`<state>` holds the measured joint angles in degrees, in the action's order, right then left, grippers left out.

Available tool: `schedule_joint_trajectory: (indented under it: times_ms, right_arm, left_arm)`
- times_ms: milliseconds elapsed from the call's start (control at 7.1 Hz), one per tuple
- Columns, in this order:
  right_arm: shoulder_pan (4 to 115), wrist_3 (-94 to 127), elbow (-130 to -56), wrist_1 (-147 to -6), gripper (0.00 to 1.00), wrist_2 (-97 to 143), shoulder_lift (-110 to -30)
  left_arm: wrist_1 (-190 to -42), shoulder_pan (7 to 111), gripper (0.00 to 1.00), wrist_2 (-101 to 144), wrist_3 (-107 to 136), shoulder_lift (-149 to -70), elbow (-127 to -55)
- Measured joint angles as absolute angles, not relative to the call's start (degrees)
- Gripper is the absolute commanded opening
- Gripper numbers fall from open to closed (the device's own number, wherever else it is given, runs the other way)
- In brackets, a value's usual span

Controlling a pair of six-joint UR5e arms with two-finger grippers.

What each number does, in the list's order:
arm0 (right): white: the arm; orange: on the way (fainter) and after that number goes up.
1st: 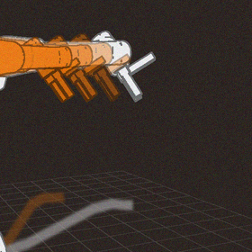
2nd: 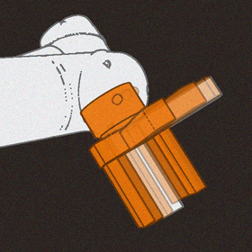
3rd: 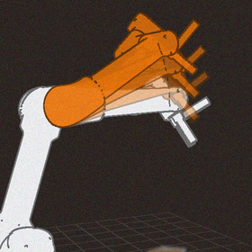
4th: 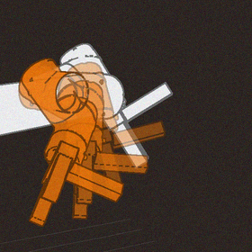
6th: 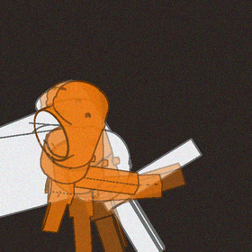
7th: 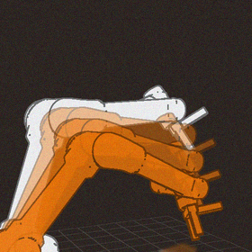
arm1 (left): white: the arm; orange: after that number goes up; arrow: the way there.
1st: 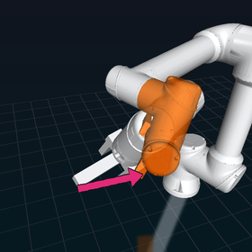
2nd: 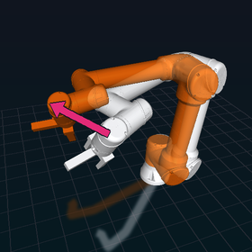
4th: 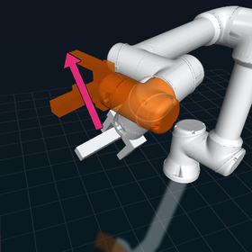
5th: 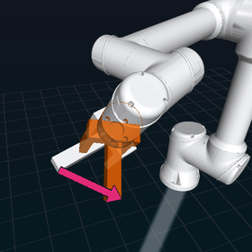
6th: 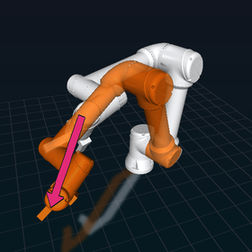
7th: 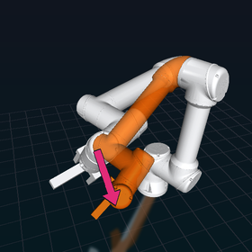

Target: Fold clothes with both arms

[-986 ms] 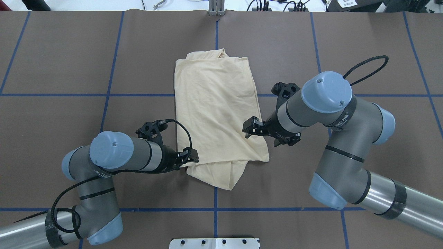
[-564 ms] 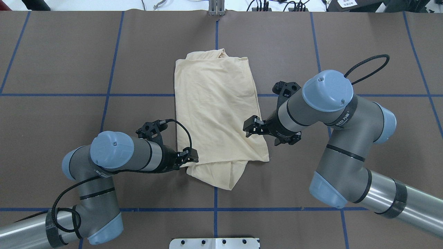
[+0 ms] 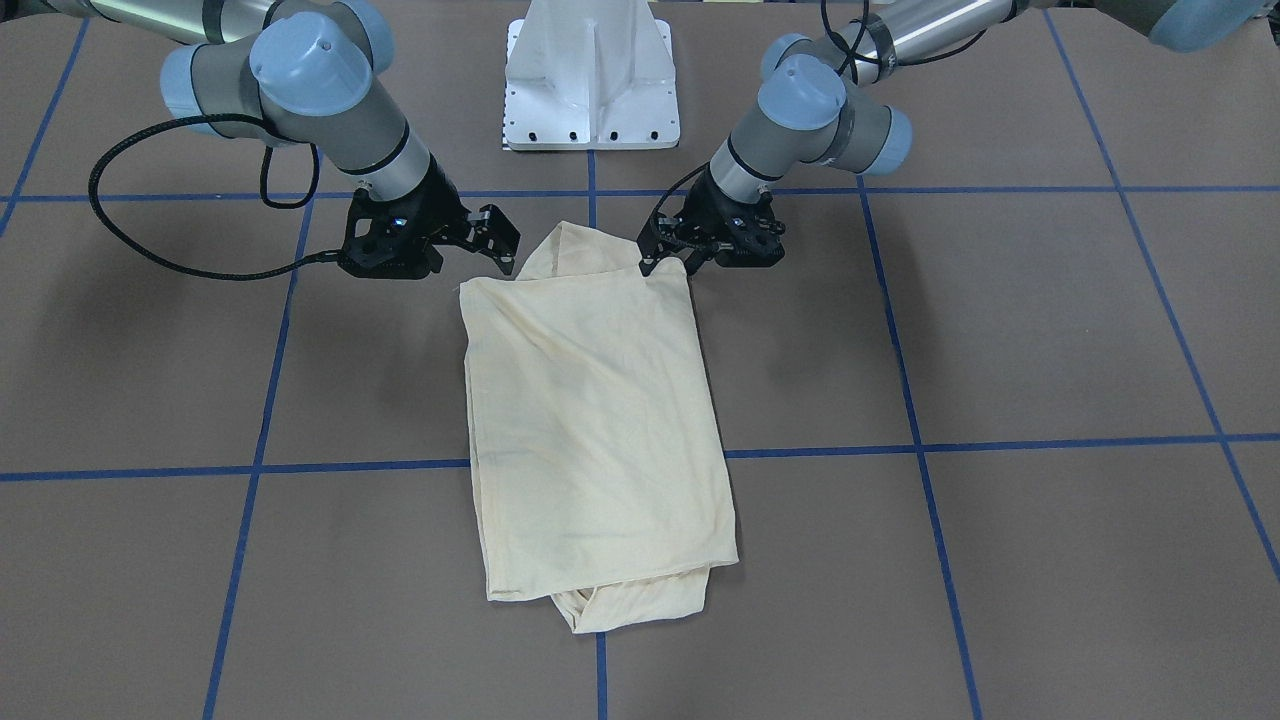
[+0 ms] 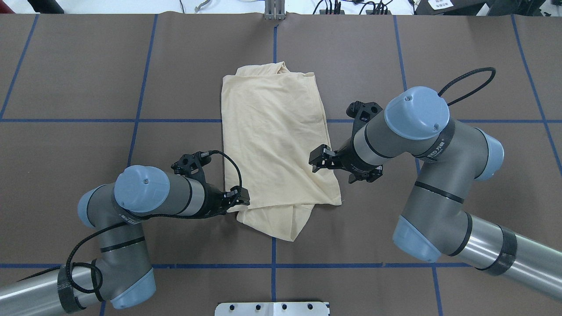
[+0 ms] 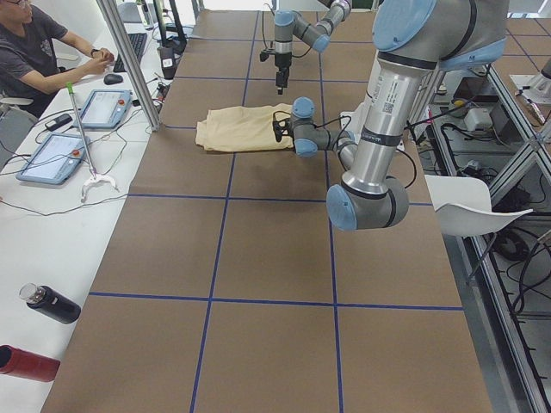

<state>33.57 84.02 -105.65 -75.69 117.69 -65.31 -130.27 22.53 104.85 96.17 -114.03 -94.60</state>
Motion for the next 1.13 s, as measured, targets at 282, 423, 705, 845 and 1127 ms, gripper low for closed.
schedule_joint_trajectory:
  times_ms: [282,423,705,845,1127]
  right_arm:
    - [33.9,84.0,-105.6,-75.7,1.0,117.8,-65.3]
    - [34.0,84.0,-105.6,-75.8,1.0,117.8,-65.3]
    - [34.1,84.0,-105.7,-75.7,1.0,117.8,-65.3]
    - [34.0,84.3,-105.7,-75.8,1.0,117.7,-65.2]
    - [32.2,90.0,-105.7,-76.3,1.0,115.3,-65.1]
  left_arm:
    - [-130.2,22.5,0.16,104.9,96.2,-114.1,-94.7]
    - [-130.2,22.4,0.0,104.9,96.2,-114.1,-94.8]
    - [-129.9,22.4,0.0,104.7,96.3,-114.2,-94.9]
    - [-129.4,22.4,0.0,104.4,96.4,-114.2,-95.1]
    - [-128.8,22.6,0.0,104.0,96.3,-114.4,-95.5]
